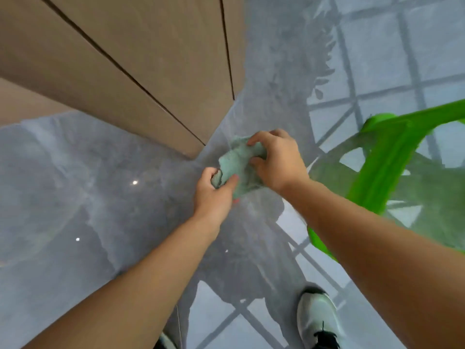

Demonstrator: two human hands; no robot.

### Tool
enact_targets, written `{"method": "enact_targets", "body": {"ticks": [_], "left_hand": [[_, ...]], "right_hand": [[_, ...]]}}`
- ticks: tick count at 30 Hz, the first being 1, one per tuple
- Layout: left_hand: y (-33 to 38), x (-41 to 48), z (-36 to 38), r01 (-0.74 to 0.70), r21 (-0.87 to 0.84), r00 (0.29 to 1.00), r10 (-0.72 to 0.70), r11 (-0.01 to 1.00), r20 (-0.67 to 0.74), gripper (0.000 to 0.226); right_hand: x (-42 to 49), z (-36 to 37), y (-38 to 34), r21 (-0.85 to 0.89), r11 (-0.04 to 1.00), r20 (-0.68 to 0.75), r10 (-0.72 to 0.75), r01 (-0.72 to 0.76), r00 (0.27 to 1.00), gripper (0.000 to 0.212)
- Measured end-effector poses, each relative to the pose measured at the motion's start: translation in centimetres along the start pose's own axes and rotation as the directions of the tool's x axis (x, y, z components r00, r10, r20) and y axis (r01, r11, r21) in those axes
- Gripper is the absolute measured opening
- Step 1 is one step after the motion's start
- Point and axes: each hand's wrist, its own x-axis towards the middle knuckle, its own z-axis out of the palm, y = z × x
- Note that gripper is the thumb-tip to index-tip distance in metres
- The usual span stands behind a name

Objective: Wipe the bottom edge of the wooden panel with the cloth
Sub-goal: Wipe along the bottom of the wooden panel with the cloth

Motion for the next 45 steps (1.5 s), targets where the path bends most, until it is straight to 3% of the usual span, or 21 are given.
{"method": "enact_targets", "body": {"ticks": [2, 3, 5, 8, 11, 15, 17, 19, 20, 23, 26, 31, 34, 35, 36, 38, 40, 41, 43, 45], "left_hand": [[-2.5, 5.5, 0.2, -0.063, 0.015, 0.997, 0.063, 0.998, -0.036, 0.009], [-3.6, 7.6, 0.1, -0.167, 0.11, 0.98, 0.177, 0.98, -0.09, 0.011], [-6.5, 10.5, -0.7, -0.34, 0.432, 0.881, 0.444, 0.836, -0.165, 0.031], [-10.8, 11.4, -3.6, -0.328, 0.731, 0.752, 0.634, 0.598, -0.182, 0.054], [-13.6, 12.5, -6.7, -0.188, 0.823, 0.728, 0.639, 0.535, -0.249, 0.07], [-14.8, 12.4, -9.2, 0.017, 0.804, 0.724, 0.547, 0.595, -0.42, 0.084], [-15.6, 12.0, -9.6, 0.037, 0.836, 0.722, 0.564, 0.547, -0.401, 0.081], [-16.5, 12.4, -9.6, 0.052, 0.856, 0.697, 0.595, 0.515, -0.4, 0.079], [-16.8, 12.6, -9.4, 0.067, 0.859, 0.681, 0.606, 0.508, -0.411, 0.079], [-16.8, 12.9, -9.3, 0.083, 0.867, 0.668, 0.618, 0.492, -0.415, 0.077], [-16.5, 12.4, -9.4, 0.064, 0.867, 0.697, 0.599, 0.495, -0.394, 0.077], [-16.1, 12.2, -9.1, 0.07, 0.856, 0.675, 0.608, 0.513, -0.419, 0.076], [-16.4, 12.5, -9.4, 0.048, 0.857, 0.673, 0.618, 0.512, -0.407, 0.075], [-16.5, 12.6, -9.4, 0.043, 0.853, 0.669, 0.619, 0.52, -0.411, 0.074], [-16.6, 12.6, -9.3, 0.038, 0.85, 0.664, 0.622, 0.525, -0.414, 0.073], [-16.5, 12.6, -9.5, 0.037, 0.849, 0.662, 0.623, 0.527, -0.416, 0.073], [-16.3, 12.4, -9.5, 0.041, 0.852, 0.672, 0.616, 0.521, -0.41, 0.073], [-16.2, 12.2, -9.5, 0.045, 0.855, 0.677, 0.614, 0.517, -0.407, 0.073], [-16.1, 12.1, -9.6, 0.055, 0.848, 0.682, 0.6, 0.527, -0.417, 0.074], [-16.0, 12.1, -9.7, 0.048, 0.846, 0.688, 0.596, 0.531, -0.414, 0.074]], "right_hand": [[4.1, 4.0, 1.9, -0.115, 0.992, -0.036, -0.056, 0.051, 0.998, 0.034], [6.0, 5.6, 2.6, -0.22, 0.972, -0.08, -0.103, 0.083, 0.991, 0.035], [8.6, 8.4, 3.9, -0.42, 0.891, -0.152, -0.257, 0.172, 0.954, 0.036], [8.7, 12.6, 5.0, -0.44, 0.825, -0.024, -0.405, 0.354, 0.914, 0.054], [7.3, 14.8, 5.8, -0.442, 0.824, 0.059, -0.368, 0.355, 0.928, 0.072], [6.2, 15.2, 3.7, -0.442, 0.756, 0.22, -0.431, 0.483, 0.875, 0.072], [6.8, 13.5, 4.9, -0.397, 0.687, 0.342, -0.504, 0.608, 0.793, 0.061], [9.9, 10.1, 7.4, -0.408, 0.503, 0.47, -0.601, 0.762, 0.647, 0.05], [12.3, 8.1, 8.6, -0.439, 0.469, 0.461, -0.615, 0.766, 0.64, 0.047], [17.2, 5.2, 9.4, -0.559, 0.654, 0.243, -0.459, 0.51, 0.855, 0.047], [14.4, 9.2, 7.1, -0.568, 0.75, 0.111, -0.337, 0.338, 0.935, 0.053], [6.6, 15.5, 4.7, -0.505, 0.695, 0.268, -0.438, 0.512, 0.858, 0.053], [8.8, 12.6, 6.7, -0.445, 0.573, 0.378, -0.577, 0.688, 0.724, 0.048], [10.4, 10.7, 7.8, -0.479, 0.538, 0.39, -0.577, 0.693, 0.717, 0.048], [12.3, 8.5, 9.0, -0.541, 0.558, 0.333, -0.546, 0.63, 0.769, 0.048], [16.6, 3.9, 10.7, -0.63, 0.709, 0.119, -0.314, 0.317, 0.942, 0.052], [18.4, 2.0, 10.2, -0.602, 0.798, -0.064, -0.06, 0.009, 0.996, 0.054], [18.0, 2.8, 9.2, -0.603, 0.798, -0.089, -0.029, -0.031, 0.996, 0.055], [14.2, 7.7, 6.7, -0.639, 0.753, 0.022, -0.185, 0.156, 0.982, 0.055], [8.0, 13.6, 4.5, -0.538, 0.722, 0.211, -0.386, 0.436, 0.898, 0.054]]}}
